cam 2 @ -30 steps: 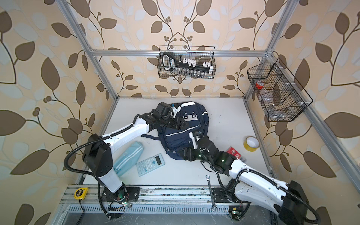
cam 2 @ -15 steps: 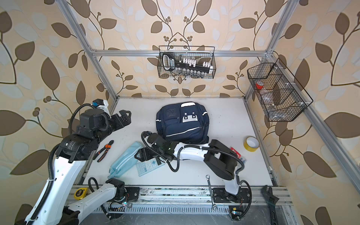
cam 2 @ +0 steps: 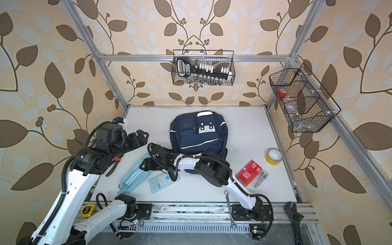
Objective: Pack books, pencil case, and school supplies into a backpack
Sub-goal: Pick up the pencil pouch from the bottom-left of the table.
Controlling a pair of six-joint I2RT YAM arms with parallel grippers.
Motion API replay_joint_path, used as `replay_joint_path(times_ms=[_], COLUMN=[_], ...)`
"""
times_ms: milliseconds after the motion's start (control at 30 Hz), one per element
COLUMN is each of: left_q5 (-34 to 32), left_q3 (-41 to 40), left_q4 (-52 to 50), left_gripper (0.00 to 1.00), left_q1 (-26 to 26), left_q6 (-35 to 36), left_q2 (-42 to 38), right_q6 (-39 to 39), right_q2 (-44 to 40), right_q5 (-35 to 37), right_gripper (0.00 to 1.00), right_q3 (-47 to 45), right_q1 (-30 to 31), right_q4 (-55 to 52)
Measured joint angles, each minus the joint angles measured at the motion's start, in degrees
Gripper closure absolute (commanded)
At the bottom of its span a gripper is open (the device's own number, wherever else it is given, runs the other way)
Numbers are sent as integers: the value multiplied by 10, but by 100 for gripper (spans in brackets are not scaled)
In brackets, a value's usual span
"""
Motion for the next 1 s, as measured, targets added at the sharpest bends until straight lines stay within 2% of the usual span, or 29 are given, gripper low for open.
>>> replay_joint_path(times_ms=[33, 100, 267, 400, 467, 533, 600, 667, 767, 833, 933, 1000], left_q5=[1, 1, 1, 0, 1, 21, 59, 102, 123, 121, 125, 125], left_q3=[-2, -3, 2, 30, 38, 35, 13, -18, -57, -54, -10, 29], left_q4=[0, 0, -3, -7, -2, 6, 32, 64, 115, 150, 181, 203], left_gripper=[15, 15, 13, 11, 19, 27, 29, 23, 16, 14, 14, 14], left_q1=[0, 0, 0, 0, 0, 0, 0, -5, -73, -158, -242, -277], left_q6=[0, 1, 5, 16, 21, 27, 28, 25, 24, 35, 55, 72], left_q2=[1, 4, 7, 6, 5, 7, 13, 31, 90, 163, 274, 342], right_q6=[5, 9, -6, -57, -76, -85, -85, -85, -84, -87, -93, -97], right_q2=[7, 19, 19, -57, -141, -261, -384, -500, -639, -700, -743, -753], right_q5=[-2, -4, -1, 58, 101, 143, 175, 205, 248, 257, 240, 221], right_gripper=[80, 100, 100, 100, 100, 100, 100, 100, 100, 100, 100, 100], right_q3=[8, 28, 84, 77, 44, -7, -60, -104, -165, -196, -226, -253], right_q1=[-6, -17, -46, -74, -92, -126, -178, -252, -382, -451, -529, -577], right_q4=[3, -2, -45, -128, -167, -191, -206, -217, -238, -271, -321, -346])
